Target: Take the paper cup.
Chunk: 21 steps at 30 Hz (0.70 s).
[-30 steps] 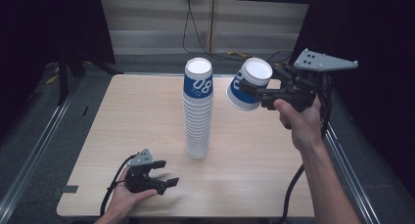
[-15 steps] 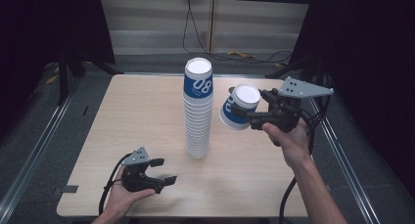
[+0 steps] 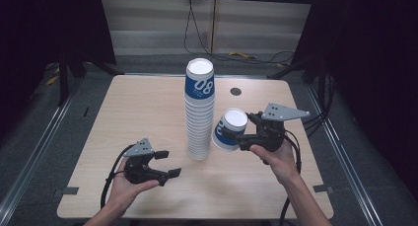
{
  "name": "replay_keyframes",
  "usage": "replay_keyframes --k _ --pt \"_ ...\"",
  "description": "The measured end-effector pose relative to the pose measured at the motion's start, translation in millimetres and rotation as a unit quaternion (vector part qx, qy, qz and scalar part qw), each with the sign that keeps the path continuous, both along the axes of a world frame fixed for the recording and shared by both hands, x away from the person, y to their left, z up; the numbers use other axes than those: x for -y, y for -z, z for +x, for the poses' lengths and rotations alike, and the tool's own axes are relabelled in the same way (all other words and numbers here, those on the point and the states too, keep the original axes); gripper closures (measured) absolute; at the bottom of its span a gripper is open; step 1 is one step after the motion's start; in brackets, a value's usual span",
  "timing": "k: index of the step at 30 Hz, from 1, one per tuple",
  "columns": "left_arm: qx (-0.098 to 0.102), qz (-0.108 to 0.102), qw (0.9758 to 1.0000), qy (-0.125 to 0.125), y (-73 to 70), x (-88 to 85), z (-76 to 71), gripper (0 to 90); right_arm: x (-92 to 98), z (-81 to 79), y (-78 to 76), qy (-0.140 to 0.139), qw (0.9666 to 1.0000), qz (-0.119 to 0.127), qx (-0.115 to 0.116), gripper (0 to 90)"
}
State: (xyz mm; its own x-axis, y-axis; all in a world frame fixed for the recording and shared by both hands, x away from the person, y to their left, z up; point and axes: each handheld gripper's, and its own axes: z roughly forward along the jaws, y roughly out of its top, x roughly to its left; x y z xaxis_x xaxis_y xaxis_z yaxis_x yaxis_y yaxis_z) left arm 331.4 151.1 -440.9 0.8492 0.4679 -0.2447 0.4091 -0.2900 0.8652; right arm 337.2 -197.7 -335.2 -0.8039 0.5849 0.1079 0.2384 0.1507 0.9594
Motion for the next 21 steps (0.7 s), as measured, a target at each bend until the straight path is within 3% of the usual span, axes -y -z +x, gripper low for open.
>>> replay_keyframes --k 5,11,16,21 --pt "0.009 -0.011 0.9999 0.008 -5.5 9.6 3.9 18.2 2.7 0.8 15.7 0.005 0.9999 0.007 -0.01 27.9" --pt "0.007 -0.005 1.0 0.004 6.7 12.6 6.1 20.2 -1.9 -3.2 36.3 0.004 0.9999 0.005 -0.015 28.1" --pt "0.006 -0.018 0.9998 0.01 10.5 11.2 3.4 20.0 -9.9 -2.3 53.2 -0.007 0.9996 0.007 -0.028 28.1" --pt "0.001 -0.034 0.9994 0.011 7.8 7.4 1.7 16.7 -15.8 -3.8 61.8 -0.016 0.9995 0.021 -0.019 28.1"
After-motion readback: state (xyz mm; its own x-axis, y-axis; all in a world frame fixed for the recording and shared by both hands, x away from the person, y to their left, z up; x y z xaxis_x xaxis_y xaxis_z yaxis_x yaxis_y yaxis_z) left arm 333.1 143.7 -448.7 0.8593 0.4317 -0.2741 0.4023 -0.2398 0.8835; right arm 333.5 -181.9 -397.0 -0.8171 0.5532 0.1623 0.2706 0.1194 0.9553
